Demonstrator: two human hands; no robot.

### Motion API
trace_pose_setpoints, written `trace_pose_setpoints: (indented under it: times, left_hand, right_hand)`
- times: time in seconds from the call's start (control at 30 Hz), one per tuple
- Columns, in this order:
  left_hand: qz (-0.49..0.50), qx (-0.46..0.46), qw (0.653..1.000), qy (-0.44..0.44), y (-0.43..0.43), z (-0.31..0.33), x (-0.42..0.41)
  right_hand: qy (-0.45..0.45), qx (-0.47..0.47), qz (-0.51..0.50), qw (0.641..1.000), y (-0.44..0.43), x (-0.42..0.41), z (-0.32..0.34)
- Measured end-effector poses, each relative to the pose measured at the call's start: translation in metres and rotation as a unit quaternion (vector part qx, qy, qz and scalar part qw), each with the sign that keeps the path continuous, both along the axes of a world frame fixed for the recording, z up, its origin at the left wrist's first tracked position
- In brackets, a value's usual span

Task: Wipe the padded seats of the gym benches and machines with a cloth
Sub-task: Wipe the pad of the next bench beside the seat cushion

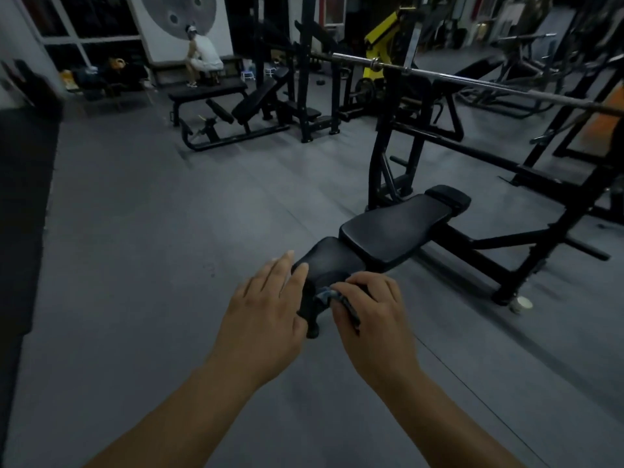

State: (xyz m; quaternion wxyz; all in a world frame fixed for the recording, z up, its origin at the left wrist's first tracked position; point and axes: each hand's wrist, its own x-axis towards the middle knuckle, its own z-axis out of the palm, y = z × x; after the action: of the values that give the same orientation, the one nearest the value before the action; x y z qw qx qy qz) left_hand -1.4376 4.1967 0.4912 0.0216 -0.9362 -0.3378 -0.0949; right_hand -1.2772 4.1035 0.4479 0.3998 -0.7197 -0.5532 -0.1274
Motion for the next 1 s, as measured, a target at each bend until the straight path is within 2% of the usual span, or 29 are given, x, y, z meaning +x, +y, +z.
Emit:
trace_pose_setpoints:
  times: [0.17,0.37,0.6,0.8,1.0]
  left_hand:
    - [-0.067,0.005,0.998,0.009,0.163,-0.026,0.029]
    - [-0.192,-0.013,0.981,0.030,0.333,-0.024,0.085]
    - [-0.318,-0.012,0.948,0.023,0.478,-0.023,0.211]
    - [-0.381,-0.030,0.921,0.079,0.590,-0.038,0.323]
    - [-0.429,-0.052,0.897,0.091,0.683,-0.045,0.414]
  right_hand:
    - [-0.002,-0.018,-0.057,0.998,0.143,0.018,-0.029]
    - [0.026,-0.047,-0.184,0.982,0.270,0.042,-0.034]
    - [0.020,-0.025,-0.308,0.951,0.392,0.120,-0.036]
    - [0.065,-0.028,-0.382,0.921,0.506,0.209,-0.065]
    - [0.086,-0.037,-0.422,0.902,0.597,0.281,-0.059]
